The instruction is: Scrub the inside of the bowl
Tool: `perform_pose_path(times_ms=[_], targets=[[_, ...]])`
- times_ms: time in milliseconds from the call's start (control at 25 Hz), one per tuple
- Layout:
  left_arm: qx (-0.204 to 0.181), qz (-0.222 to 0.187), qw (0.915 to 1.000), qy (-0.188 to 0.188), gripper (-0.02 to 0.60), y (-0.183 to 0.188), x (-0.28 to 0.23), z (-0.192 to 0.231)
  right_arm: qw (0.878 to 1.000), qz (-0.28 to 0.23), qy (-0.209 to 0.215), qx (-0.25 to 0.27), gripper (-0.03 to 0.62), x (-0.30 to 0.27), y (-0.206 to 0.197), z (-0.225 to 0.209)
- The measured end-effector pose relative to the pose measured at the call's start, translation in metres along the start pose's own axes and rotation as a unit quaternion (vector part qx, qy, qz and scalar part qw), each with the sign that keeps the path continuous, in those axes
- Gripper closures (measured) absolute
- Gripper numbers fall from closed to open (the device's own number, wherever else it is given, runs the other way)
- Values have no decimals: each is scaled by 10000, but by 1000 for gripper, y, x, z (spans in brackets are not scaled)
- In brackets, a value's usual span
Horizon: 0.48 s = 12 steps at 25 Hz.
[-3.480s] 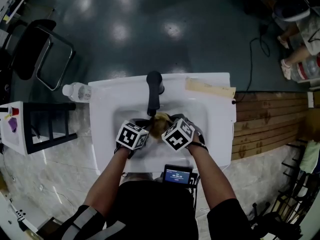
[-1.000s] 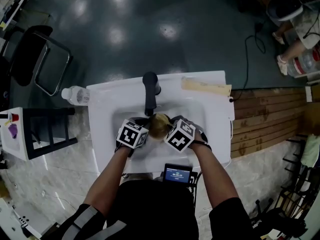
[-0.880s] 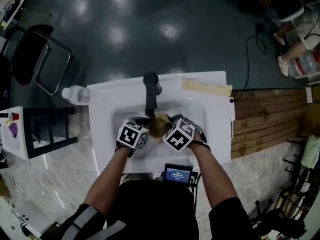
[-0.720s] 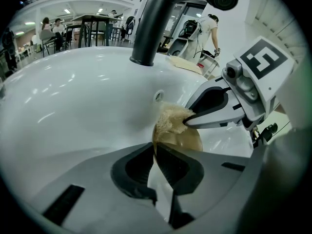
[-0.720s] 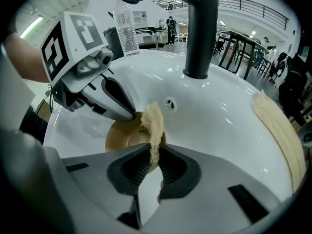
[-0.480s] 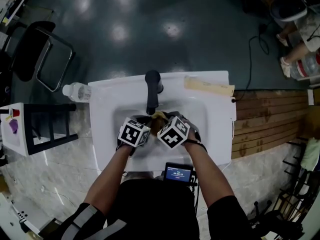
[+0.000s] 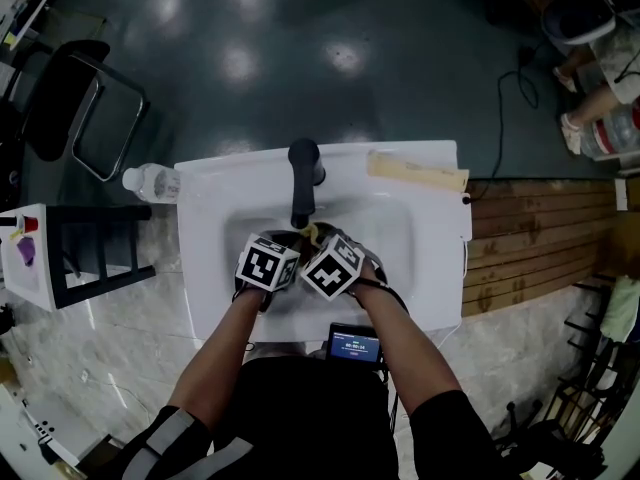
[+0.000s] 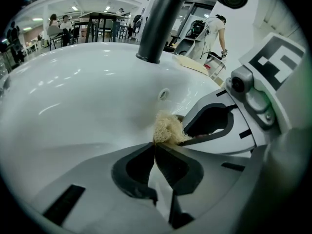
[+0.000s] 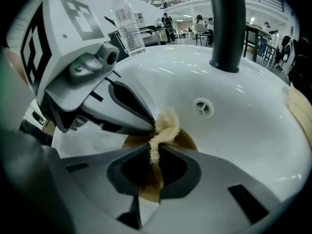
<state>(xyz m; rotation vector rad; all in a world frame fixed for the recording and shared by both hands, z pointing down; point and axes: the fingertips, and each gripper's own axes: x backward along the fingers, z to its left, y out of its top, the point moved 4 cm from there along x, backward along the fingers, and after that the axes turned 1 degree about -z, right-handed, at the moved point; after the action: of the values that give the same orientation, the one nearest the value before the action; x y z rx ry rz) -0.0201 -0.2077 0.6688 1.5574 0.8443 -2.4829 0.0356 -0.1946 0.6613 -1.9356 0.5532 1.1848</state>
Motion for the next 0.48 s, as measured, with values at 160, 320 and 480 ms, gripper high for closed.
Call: perform_pose_path(times_ms=[160,320,480], targets=[[126,-18,9999,4,563,0,-1,1,9992,52,360,182,553,-6,0,17],[182,-89,9998,-42,568,2,-1,2,9955,44,789,526,553,-9,-5,35],[117,-119,9998,-64,569,4,-1,2,9930,80,1018,601,553,-8,-9,39]])
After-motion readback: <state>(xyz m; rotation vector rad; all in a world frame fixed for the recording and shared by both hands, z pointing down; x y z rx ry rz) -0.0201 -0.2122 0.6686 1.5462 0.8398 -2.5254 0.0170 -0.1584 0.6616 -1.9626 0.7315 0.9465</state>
